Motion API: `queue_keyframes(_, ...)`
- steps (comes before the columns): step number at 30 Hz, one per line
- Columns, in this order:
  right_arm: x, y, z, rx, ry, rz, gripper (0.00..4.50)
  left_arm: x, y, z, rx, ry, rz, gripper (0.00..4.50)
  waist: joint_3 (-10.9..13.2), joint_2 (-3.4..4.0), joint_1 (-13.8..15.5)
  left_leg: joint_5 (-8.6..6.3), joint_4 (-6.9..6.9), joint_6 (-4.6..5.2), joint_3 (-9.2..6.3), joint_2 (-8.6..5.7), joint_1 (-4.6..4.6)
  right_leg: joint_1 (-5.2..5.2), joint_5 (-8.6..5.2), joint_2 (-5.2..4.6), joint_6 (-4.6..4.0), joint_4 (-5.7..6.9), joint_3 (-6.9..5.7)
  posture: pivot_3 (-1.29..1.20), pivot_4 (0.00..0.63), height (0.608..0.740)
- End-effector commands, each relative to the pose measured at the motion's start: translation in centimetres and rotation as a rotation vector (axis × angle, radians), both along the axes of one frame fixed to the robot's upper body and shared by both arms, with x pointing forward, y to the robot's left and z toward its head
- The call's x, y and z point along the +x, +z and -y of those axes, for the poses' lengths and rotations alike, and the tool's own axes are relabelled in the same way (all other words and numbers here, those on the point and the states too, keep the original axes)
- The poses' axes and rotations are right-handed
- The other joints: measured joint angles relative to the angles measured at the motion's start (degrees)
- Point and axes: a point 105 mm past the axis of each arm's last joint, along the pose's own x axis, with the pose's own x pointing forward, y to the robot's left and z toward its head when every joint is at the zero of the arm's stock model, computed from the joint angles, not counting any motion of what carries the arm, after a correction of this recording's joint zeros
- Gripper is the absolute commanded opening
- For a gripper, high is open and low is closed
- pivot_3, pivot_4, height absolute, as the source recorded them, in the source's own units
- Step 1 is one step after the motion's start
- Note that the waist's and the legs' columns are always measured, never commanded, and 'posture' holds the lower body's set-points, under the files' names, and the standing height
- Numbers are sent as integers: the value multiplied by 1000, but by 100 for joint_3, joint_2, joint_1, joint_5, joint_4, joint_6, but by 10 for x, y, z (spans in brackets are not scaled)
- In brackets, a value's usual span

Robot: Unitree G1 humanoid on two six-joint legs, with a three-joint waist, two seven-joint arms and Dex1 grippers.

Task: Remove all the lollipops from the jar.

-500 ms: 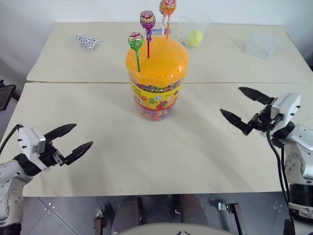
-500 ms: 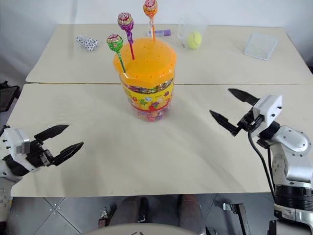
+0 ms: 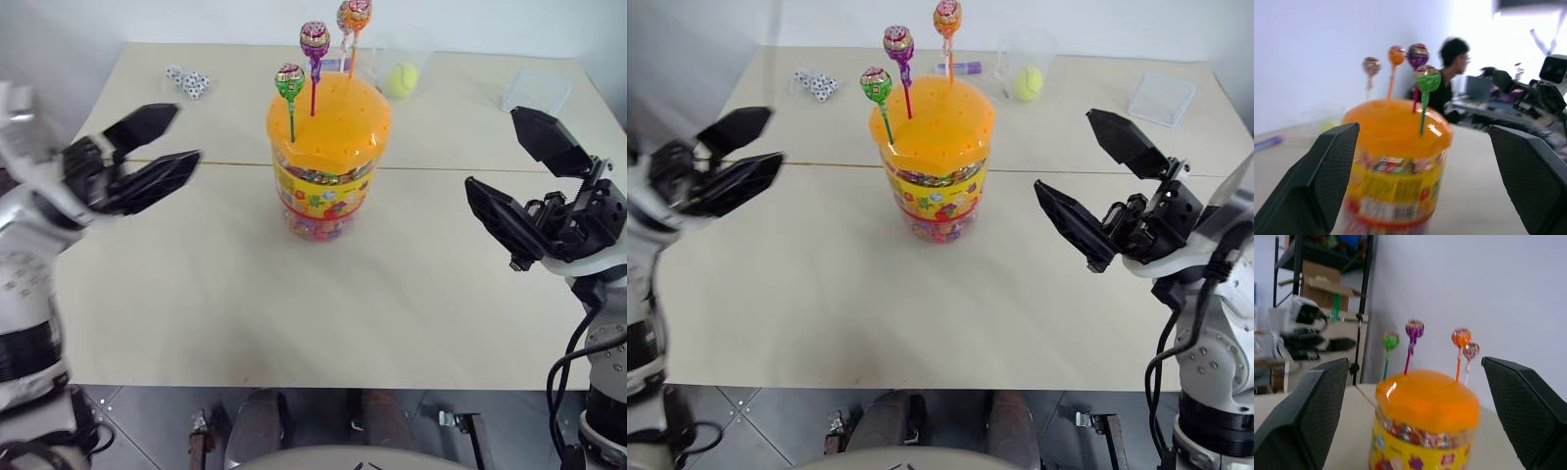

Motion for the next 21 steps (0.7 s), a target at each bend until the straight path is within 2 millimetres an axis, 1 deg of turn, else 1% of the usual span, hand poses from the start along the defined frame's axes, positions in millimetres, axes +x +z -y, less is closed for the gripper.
queue_keyframes(1, -10, 6, -1, 2, -28, 34, 4500, 9, 6, 23, 44, -66, -3, 4470, 2, -3, -9, 0, 0, 0, 0, 1, 0, -2, 0, 2, 0, 0, 0, 0, 150, 740)
queue_keyframes(2, -10, 5, -1, 4, -39, 33, 4500, 13, 8, 31, 53, -79, 0, 4470, 2, -3, -14, 0, 0, 0, 1, 1, -1, -3, 0, 3, 0, -2, 0, 0, 150, 740)
queue_keyframes(5, -11, 5, 0, 11, -63, 29, 4500, 25, 8, 43, 74, -72, -18, 4470, 2, -3, -25, 0, -3, 0, 3, 2, -1, -5, 0, 6, 0, -4, 1, 0, 150, 740)
queue_keyframes(7, -12, 4, -1, 9, -72, 24, 4500, 30, 14, 53, 60, -84, -9, 4470, 2, -3, -26, 0, -3, 0, 7, 3, 0, -5, 0, 6, 0, -6, 3, 0, 150, 740)
queue_keyframes(10, -14, 1, -3, 0, -85, 14, 4500, 33, 22, 65, 36, -111, 8, 3898, 3, -6, -3, 0, 1, 0, 5, 3, -3, -5, 0, 6, 1, -6, 3, 0, 150, 740)
queue_keyframes(15, -17, -1, -4, 6, -111, 9, 4500, 34, 23, 71, 33, -135, 2, 2448, 3, -6, -4, -1, 4, 3, 3, 3, -6, -4, 2, 6, 3, -8, 3, 0, 150, 740)
queue_keyframes(16, -17, -2, -5, 6, -112, 9, 4500, 33, 24, 72, 25, -147, 4, 2068, 3, -6, -6, -1, 4, 3, 3, 3, -6, -4, 2, 6, 3, -8, 3, 0, 150, 740)
queue_keyframes(19, -17, -2, -7, 6, -107, 9, 4500, 29, 30, 72, -30, -189, 8, 1119, 4, -6, -4, -1, 7, 3, 3, 3, -6, -4, 1, 6, 3, -8, 3, 0, 150, 740)
queue_keyframes(21, -17, -2, -8, 6, -93, 7, 4500, 26, 38, 68, -102, -215, 7, 486, 4, -6, -5, -1, 8, 3, 2, 3, -6, -4, 1, 6, 3, -8, 3, 0, 150, 740)
